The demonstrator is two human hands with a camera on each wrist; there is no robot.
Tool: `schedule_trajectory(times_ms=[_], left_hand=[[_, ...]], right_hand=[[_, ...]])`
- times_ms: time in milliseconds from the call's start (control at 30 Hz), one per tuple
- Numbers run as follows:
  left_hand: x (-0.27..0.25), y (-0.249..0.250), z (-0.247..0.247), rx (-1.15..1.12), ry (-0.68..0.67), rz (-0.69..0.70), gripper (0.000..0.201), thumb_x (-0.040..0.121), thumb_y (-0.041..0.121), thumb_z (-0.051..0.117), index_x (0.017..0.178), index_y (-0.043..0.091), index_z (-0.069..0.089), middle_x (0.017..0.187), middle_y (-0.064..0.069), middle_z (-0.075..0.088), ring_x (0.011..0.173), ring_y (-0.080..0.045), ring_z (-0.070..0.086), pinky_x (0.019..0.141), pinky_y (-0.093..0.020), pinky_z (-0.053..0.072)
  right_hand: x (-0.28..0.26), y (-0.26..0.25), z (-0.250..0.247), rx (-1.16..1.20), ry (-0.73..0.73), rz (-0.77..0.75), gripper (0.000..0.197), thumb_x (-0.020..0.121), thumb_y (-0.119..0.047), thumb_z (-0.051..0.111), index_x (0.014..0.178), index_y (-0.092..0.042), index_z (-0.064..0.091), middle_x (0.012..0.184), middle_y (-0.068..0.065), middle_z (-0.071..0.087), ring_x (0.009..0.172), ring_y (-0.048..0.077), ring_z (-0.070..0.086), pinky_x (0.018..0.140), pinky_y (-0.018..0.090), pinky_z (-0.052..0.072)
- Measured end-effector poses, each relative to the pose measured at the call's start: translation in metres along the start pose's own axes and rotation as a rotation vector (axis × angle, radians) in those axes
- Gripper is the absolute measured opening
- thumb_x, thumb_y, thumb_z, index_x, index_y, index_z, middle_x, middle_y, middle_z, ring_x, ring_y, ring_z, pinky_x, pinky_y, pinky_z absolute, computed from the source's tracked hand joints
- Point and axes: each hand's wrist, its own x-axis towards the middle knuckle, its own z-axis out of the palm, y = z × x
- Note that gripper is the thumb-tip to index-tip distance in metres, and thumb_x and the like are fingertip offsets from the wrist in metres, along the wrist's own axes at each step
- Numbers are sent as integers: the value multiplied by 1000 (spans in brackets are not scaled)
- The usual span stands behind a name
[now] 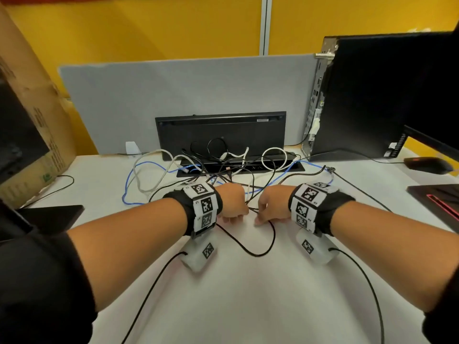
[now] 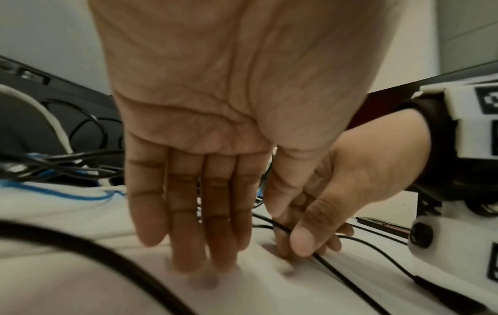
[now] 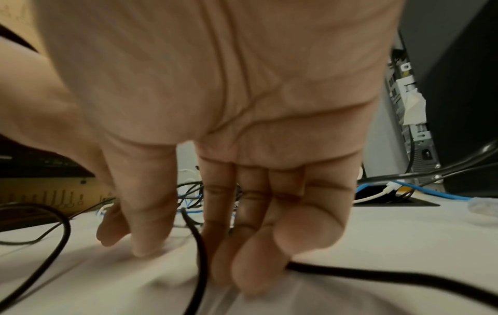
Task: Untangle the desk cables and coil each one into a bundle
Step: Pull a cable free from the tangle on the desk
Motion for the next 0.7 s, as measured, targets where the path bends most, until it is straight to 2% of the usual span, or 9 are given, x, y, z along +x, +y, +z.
schedule_trajectory(times_ms=[100, 167, 267, 400, 500, 533, 567, 633, 700], left_hand=[[-2, -2, 5, -143, -109, -96, 36, 98, 30, 46, 77, 9, 65, 69, -4, 68, 56, -17, 63, 55, -22, 51], [-3, -1, 5, -306, -123, -130, 37, 100, 32, 43, 80, 7, 62, 70, -6, 69, 57, -19, 63, 59, -25, 52], [-9, 4, -6, -552, -11, -138, 32, 99, 26, 46, 80, 6, 62, 65, -6, 68, 56, -20, 64, 55, -24, 51], [-23, 15, -38, -780, 165, -148, 26, 99, 14, 46, 79, 3, 59, 64, -9, 65, 56, -19, 64, 65, -33, 56], [-42, 23, -66, -845, 196, -143, 29, 101, 14, 41, 79, 4, 56, 60, -12, 60, 50, -19, 60, 62, -34, 57], [-49, 25, -75, -832, 233, -114, 28, 101, 14, 41, 82, 4, 57, 62, -12, 57, 48, -19, 58, 57, -34, 57], [-55, 27, -84, -809, 277, -69, 26, 102, 14, 41, 85, 4, 59, 62, -10, 54, 47, -19, 55, 52, -34, 58], [-66, 28, -97, -774, 334, 29, 25, 102, 13, 41, 88, 5, 60, 62, -7, 48, 49, -17, 51, 53, -33, 58], [-74, 25, -107, -755, 359, 98, 24, 103, 14, 41, 91, 5, 61, 62, -5, 44, 49, -15, 48, 53, -32, 57]], right_hand=[[-2, -6, 2, 61, 19, -32, 24, 87, -33, 68, 98, -12, 71, 64, -5, 58, 53, 8, 52, 49, 17, 41], [-5, -8, 2, 163, 20, -31, 15, 87, -26, 69, 88, -10, 71, 64, 0, 61, 51, 12, 55, 46, 18, 45], [-13, -10, -9, 284, 105, -83, 16, 86, -17, 68, 73, -8, 70, 63, 5, 62, 49, 15, 55, 51, 25, 50], [-28, -12, -40, 395, 190, -187, 26, 88, -21, 64, 62, -16, 68, 60, 1, 66, 54, 14, 61, 53, 26, 54], [-29, -9, -68, 367, 468, -185, 14, 86, -24, 65, 73, -21, 70, 67, -6, 68, 63, 12, 65, 54, 19, 49], [-30, -8, -76, 344, 557, -192, 5, 86, -25, 66, 83, -23, 70, 77, -8, 68, 72, 12, 64, 59, 18, 47], [-31, -8, -82, 339, 607, -214, 11, 87, -26, 66, 98, -25, 68, 90, -8, 67, 82, 12, 63, 67, 19, 48], [-32, -10, -91, 363, 599, -284, 36, 89, -30, 65, 124, -26, 59, 116, -7, 62, 103, 12, 59, 89, 28, 48], [-36, -14, -98, 395, 577, -345, 31, 93, -32, 61, 123, -27, 62, 121, -7, 64, 111, 12, 58, 97, 33, 45]])
